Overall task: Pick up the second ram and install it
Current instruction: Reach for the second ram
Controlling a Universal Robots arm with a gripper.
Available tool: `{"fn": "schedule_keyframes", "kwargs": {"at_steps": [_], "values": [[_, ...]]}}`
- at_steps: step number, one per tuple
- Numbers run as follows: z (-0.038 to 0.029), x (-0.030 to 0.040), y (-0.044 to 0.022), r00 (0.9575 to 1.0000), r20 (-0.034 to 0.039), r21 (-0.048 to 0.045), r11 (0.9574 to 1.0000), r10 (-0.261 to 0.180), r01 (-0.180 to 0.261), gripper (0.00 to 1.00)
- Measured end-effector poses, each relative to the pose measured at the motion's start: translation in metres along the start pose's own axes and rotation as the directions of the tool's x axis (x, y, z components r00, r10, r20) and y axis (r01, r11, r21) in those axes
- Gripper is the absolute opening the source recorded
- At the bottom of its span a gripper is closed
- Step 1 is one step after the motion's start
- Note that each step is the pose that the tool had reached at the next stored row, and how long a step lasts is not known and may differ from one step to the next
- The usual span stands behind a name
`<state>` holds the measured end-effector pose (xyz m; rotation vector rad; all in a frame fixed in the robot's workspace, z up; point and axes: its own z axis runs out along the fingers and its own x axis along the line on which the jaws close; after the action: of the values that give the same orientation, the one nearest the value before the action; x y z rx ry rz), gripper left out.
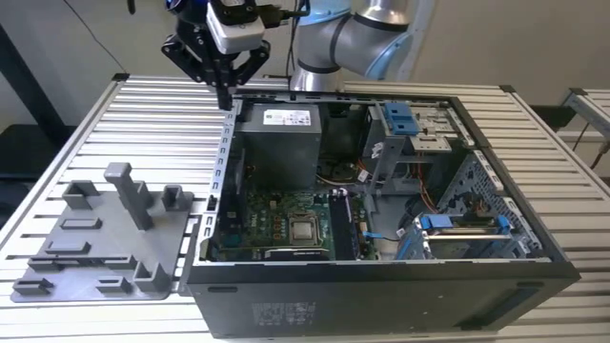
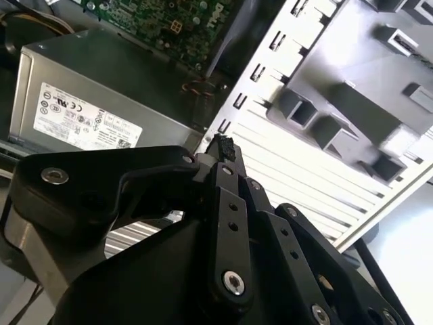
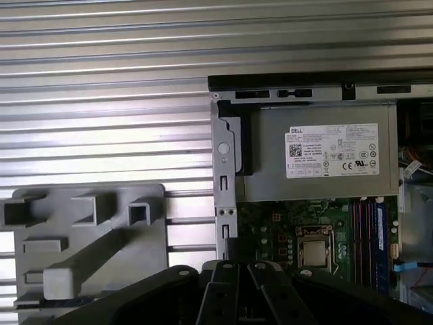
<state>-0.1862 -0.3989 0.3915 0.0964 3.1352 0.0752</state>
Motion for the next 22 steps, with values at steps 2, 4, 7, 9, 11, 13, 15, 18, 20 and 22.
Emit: {"fn": "schedule_keyframes", "kwargs": {"at_steps": [2, 4, 7, 9, 11, 13, 15, 18, 20, 22], "values": [[0.0, 0.0042, -0.0003, 1.0, -0.0002, 0.0, 1.0, -0.002, 0.002, 0.11], [0.0001, 0.0082, -0.0005, 1.0, -0.0002, 0.0, 1.0, -0.004, 0.004, 0.11], [0.0002, 0.0143, -0.0009, 1.0, -0.0003, 0.0, 1.0, -0.007, 0.007, 0.11], [0.0003, 0.0187, -0.0011, 1.0, -0.0004, 0.0, 1.0, -0.008, 0.008, 0.11], [0.0004, 0.0237, -0.0015, 1.0, -0.0005, 0.0, 1.0, -0.01, 0.01, 0.11], [0.0005, 0.0287, -0.0018, 0.9999, -0.0006, -0.0001, 0.9999, -0.012, 0.012, 0.11], [0.0005, 0.0329, -0.002, 0.9999, -0.0007, 0.0, 0.9999, -0.013, 0.013, 0.11], [0.0007, 0.0392, -0.0024, 0.9999, -0.0008, -0.0001, 0.9999, -0.016, 0.016, 0.11], [0.0008, 0.0433, -0.0027, 0.9998, -0.0008, -0.0001, 0.9998, -0.017, 0.017, 0.11], [0.0009, 0.0473, -0.003, 0.9998, -0.0009, -0.0001, 0.9998, -0.019, 0.019, 0.11]]}}
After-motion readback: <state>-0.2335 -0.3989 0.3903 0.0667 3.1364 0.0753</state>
